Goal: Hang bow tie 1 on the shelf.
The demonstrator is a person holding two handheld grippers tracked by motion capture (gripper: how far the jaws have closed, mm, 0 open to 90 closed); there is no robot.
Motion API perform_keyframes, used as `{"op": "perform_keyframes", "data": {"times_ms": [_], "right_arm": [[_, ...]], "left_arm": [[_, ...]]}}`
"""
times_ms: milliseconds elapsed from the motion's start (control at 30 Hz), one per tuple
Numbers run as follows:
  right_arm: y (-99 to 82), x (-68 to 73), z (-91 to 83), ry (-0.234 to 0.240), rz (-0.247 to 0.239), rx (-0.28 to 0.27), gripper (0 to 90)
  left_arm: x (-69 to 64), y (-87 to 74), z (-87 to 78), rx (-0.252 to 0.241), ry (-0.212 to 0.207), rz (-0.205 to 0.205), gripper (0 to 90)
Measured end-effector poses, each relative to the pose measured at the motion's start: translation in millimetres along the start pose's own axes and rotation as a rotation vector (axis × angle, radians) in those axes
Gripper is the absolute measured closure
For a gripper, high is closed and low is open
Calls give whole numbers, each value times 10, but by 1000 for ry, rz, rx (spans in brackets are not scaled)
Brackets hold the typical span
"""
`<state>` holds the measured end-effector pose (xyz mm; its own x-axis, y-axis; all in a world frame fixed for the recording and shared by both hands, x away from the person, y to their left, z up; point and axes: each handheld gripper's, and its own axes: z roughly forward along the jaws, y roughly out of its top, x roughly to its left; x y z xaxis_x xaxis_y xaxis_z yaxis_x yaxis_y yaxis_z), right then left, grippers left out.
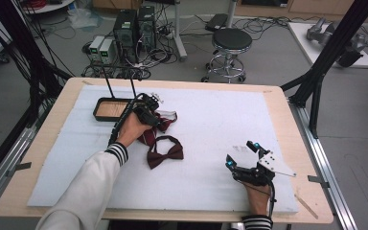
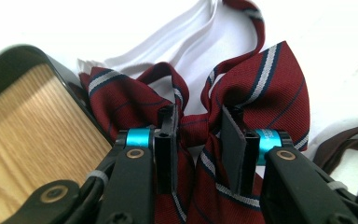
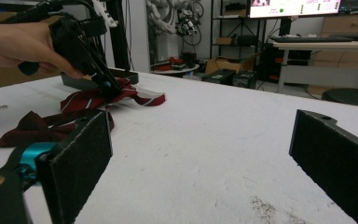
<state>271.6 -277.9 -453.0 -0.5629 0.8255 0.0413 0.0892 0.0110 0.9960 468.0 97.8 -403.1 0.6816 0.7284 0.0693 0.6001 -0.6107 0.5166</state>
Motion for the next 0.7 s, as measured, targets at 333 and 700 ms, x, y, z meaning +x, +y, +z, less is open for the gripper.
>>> {"op": "perform_keyframes", "data": {"times_ms": [333, 700], "right_arm": [[0, 0, 1, 0, 0, 0, 50], [0, 1, 0, -1, -3, 1, 49]], "left_arm": [[-5, 7, -329, -143, -24, 26, 682], [37, -68, -625, -256, -36, 24, 681]]}}
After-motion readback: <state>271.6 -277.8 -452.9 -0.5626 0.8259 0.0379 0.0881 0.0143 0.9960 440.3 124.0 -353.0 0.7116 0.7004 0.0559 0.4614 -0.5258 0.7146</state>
